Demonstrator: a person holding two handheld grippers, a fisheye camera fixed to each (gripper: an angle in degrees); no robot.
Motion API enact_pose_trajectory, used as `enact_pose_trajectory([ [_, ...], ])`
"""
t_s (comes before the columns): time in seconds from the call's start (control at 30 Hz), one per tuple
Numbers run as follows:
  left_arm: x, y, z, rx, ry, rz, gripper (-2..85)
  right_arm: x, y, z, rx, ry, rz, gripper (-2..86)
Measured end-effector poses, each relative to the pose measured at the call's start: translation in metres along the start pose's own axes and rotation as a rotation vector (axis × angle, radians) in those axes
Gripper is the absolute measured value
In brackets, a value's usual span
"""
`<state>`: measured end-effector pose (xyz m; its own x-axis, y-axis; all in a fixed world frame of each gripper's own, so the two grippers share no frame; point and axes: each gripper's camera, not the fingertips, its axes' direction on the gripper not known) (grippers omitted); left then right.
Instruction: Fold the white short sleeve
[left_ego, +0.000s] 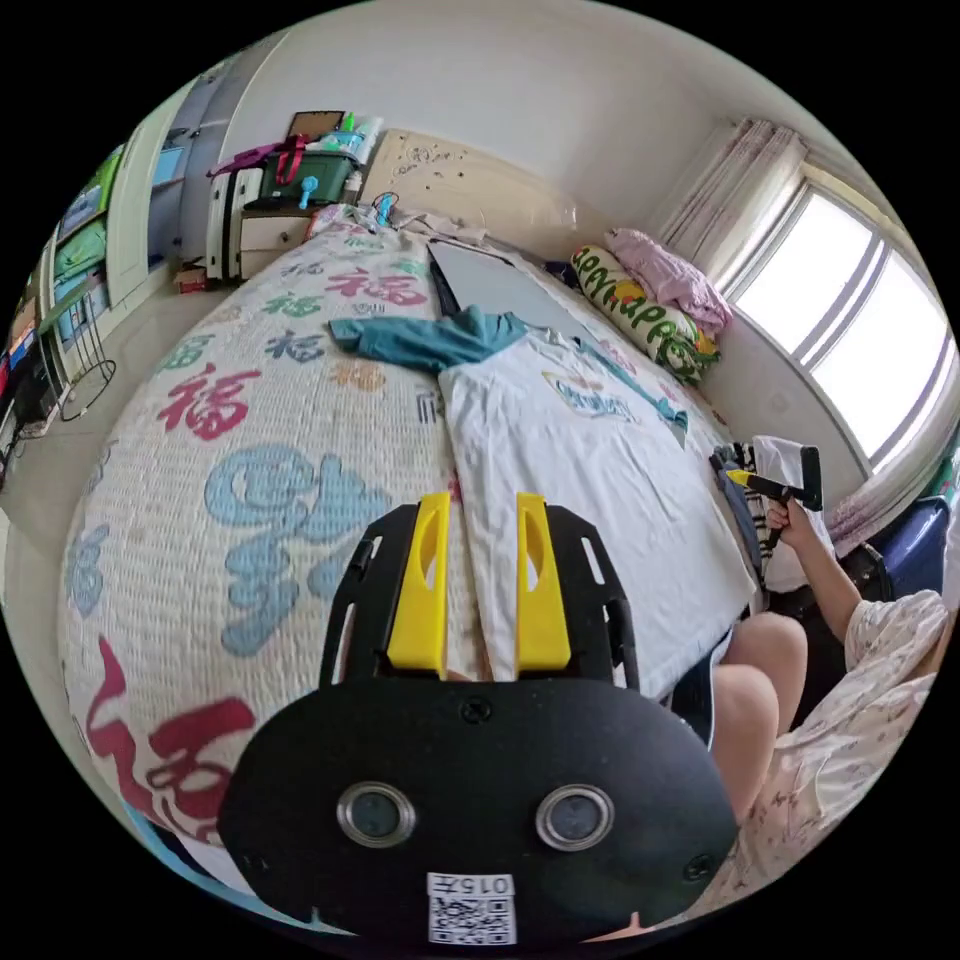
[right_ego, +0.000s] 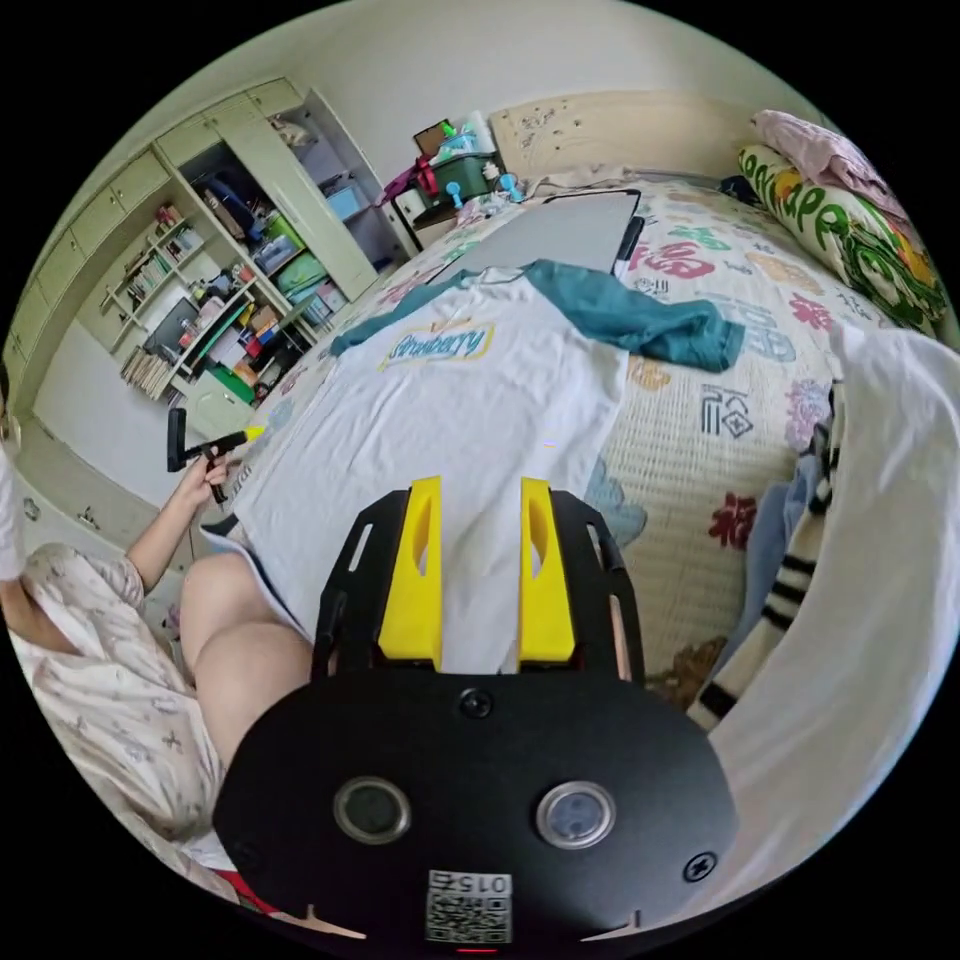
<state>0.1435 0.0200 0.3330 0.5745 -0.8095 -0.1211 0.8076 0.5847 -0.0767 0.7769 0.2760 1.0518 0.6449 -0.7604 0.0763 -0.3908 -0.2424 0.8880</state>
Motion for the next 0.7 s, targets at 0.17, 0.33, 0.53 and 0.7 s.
enact_pose_trajectory([
  [0.17, -0.006, 0.078, -0.027, -0.046, 0.058, -0.07, 11.8, 0.01, 0.061, 0.005, -0.076, 0.123, 0.053, 13.9],
  [0.33, 0.0, 0.097, -0.033, -0.042, 0.166, -0.105, 11.1, 0.032, 0.086, 0.024, -0.105, 0.076, 0.142, 14.2],
  [0.53, 0.022, 0.098, -0.031, -0.078, 0.082, -0.088, 8.1, 0.051, 0.085, 0.053, -0.07, 0.07, 0.185, 9.4],
  [0.7, 0.039, 0.102, -0.049, -0.061, 0.105, -0.07, 1.8, 0.074, 0.083, 0.081, -0.083, 0.06, 0.177, 1.9],
])
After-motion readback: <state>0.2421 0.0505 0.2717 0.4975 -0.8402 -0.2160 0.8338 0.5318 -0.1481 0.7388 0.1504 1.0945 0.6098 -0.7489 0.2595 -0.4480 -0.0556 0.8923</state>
